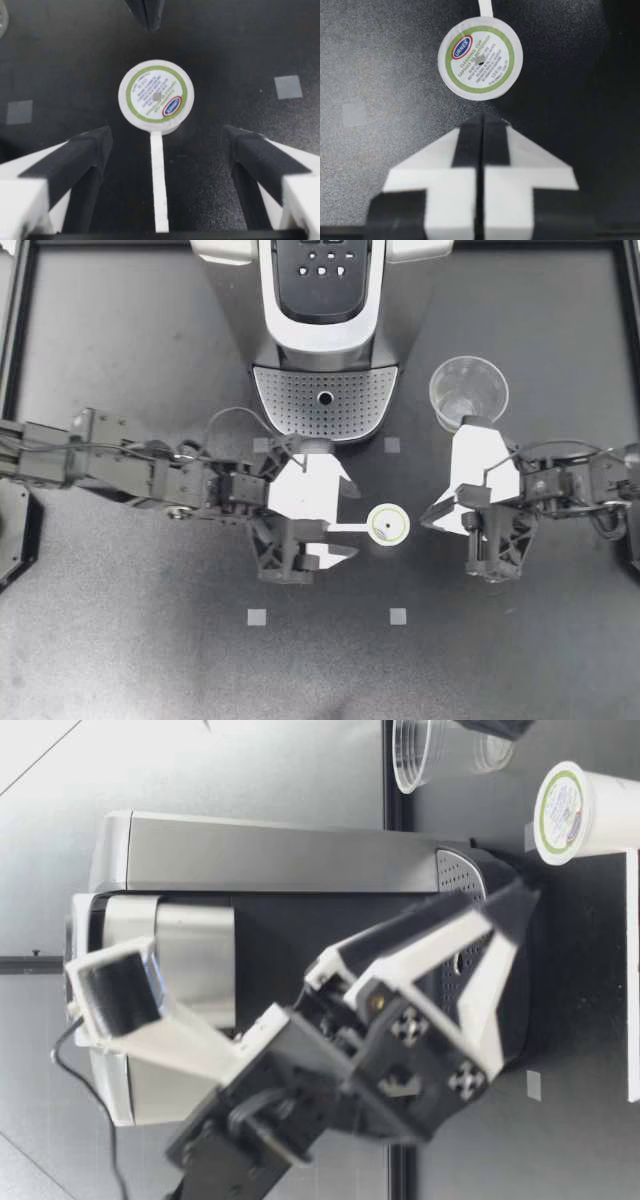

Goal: Place the coffee capsule inside the capsule container, then place the cup onto the center of the cup tray, then push the 'Hot Water' and 'Travel Mug' buttons.

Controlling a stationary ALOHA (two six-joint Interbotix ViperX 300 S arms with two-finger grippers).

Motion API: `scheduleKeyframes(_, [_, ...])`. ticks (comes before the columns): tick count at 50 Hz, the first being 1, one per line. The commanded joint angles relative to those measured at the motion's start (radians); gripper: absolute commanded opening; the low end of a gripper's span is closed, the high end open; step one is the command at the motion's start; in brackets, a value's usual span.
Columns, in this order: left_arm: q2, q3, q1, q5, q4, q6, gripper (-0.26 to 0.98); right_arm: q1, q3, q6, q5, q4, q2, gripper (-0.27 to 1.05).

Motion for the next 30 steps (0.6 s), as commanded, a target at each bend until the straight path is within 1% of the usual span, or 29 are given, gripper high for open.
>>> scheduleKeyframes(1, [0.0, -0.025, 0.002, -0.015, 0.0, -0.005, 0.77, 0.008, -0.023, -0.002, -0.003, -0.002, 0.008, 0.02])
scheduleKeyframes(13, [0.041, -0.034, 0.002, -0.063, 0.0, -0.008, 0.77, 0.008, -0.031, -0.002, -0.002, -0.003, 0.041, 0.02])
scheduleKeyframes(30, [0.08, -0.041, 0.018, -0.104, 0.0, 0.0, 0.77, 0.006, -0.06, -0.002, -0.003, -0.005, 0.077, 0.02])
